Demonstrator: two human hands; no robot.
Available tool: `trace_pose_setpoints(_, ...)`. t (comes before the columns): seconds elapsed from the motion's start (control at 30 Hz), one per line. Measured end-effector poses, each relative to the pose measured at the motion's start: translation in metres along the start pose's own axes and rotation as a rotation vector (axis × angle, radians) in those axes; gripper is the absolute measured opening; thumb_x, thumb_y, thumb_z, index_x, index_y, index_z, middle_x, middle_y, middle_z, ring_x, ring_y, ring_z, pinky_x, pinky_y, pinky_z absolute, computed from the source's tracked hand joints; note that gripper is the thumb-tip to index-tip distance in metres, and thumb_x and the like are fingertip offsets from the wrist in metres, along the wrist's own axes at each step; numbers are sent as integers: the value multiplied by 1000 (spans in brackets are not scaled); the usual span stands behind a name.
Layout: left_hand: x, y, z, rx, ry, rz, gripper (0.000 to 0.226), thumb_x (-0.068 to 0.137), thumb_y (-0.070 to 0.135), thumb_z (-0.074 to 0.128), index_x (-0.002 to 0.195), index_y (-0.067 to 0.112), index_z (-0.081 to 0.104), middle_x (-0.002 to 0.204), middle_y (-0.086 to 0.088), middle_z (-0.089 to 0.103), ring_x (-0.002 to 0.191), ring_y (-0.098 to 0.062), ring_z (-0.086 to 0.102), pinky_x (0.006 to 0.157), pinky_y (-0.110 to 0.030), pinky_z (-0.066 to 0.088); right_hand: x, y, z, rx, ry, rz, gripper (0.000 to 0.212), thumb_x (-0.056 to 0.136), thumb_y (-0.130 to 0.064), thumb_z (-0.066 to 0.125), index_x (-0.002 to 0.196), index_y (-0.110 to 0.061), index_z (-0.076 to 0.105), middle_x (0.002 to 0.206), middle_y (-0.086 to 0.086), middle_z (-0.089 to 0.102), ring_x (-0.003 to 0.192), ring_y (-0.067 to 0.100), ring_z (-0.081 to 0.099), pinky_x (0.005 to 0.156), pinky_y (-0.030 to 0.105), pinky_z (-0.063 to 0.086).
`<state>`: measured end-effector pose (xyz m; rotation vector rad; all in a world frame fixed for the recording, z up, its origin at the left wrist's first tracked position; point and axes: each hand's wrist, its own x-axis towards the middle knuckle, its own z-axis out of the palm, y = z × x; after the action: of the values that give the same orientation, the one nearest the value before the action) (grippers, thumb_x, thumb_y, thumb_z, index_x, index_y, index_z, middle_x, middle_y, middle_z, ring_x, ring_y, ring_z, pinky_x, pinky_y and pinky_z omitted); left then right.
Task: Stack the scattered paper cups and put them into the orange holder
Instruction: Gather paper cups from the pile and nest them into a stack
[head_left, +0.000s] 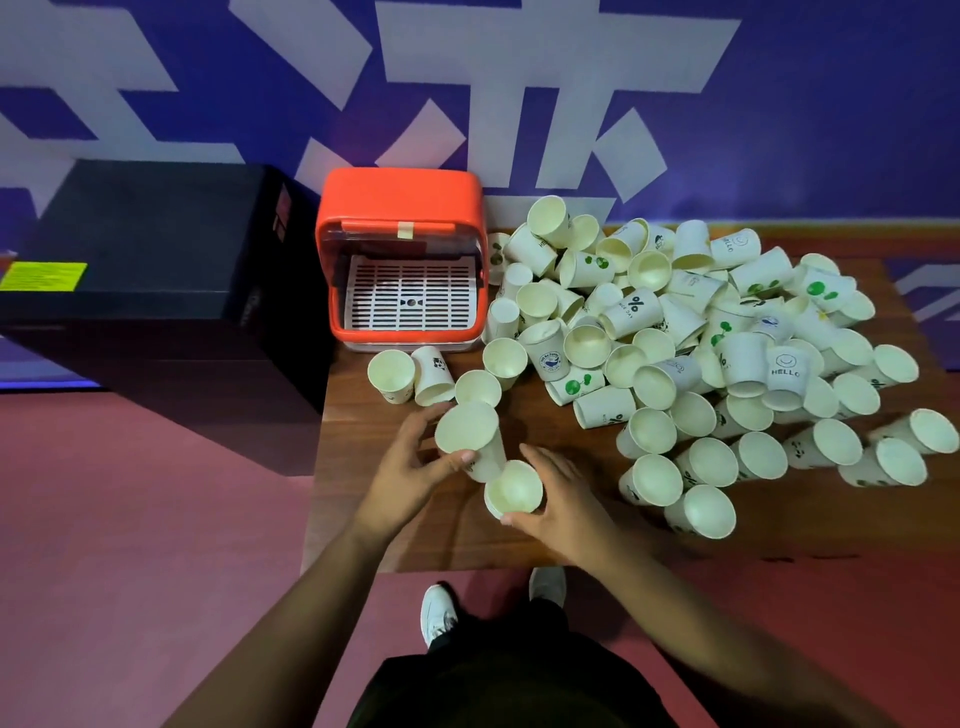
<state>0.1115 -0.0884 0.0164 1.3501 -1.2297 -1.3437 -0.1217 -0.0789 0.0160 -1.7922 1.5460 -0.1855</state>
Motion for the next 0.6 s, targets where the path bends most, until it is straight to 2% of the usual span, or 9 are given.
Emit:
trace_pose_setpoints(0.07,-1,2,8,-8,-54,0,67,73,40,82,134,28,57,136,4,55,122,-14,58,102,-40,51,-2,0,-14,217,1,61,79,79,-47,73,147,-36,35,145,-14,42,130,3,41,110,32,37)
trace_pose_setpoints(0.13,-2,3,17,-7,-117,-7,68,72,40,83,133,29,58,135,4,54,121,-14,59,102,-40,52,-4,0,-25,366,21,42,67,82,-48,68,143,-39,40,137,-19,51,122,-4,49,106,33,43)
trace_pose_setpoints(0.23,1,1,27,41,-192,-10,69,72,41,83,135,33,56,138,7,51,123,-11,57,104,-39,50,-5,0,-30,385,-7,24,57,84,-50,63,137,-48,44,128,-20,59,118,-5,53,104,34,46)
trace_pose_setpoints(0.37,10,4,30,100,-240,-1,69,72,43,84,135,34,56,139,12,51,129,-11,52,107,-37,47,-6,0,-25,424,-13,23,57,84,-47,63,137,-49,43,125,-19,62,117,-1,55,102,37,48)
trace_pose_setpoints(0.5,11,3,29,133,-257,0,70,73,40,84,136,28,56,138,9,53,130,-12,51,107,-37,46,-11,4,-22,505,19,26,68,79,-53,66,141,-51,38,128,-15,62,120,1,55,100,30,47)
trace_pose_setpoints(0.6,6,2,32,112,-274,-2,65,76,30,85,135,24,57,135,6,54,127,-11,53,105,-28,47,-15,8,-24,526,28,8,69,78,-53,67,141,-49,40,127,-12,62,120,2,55,98,24,47)
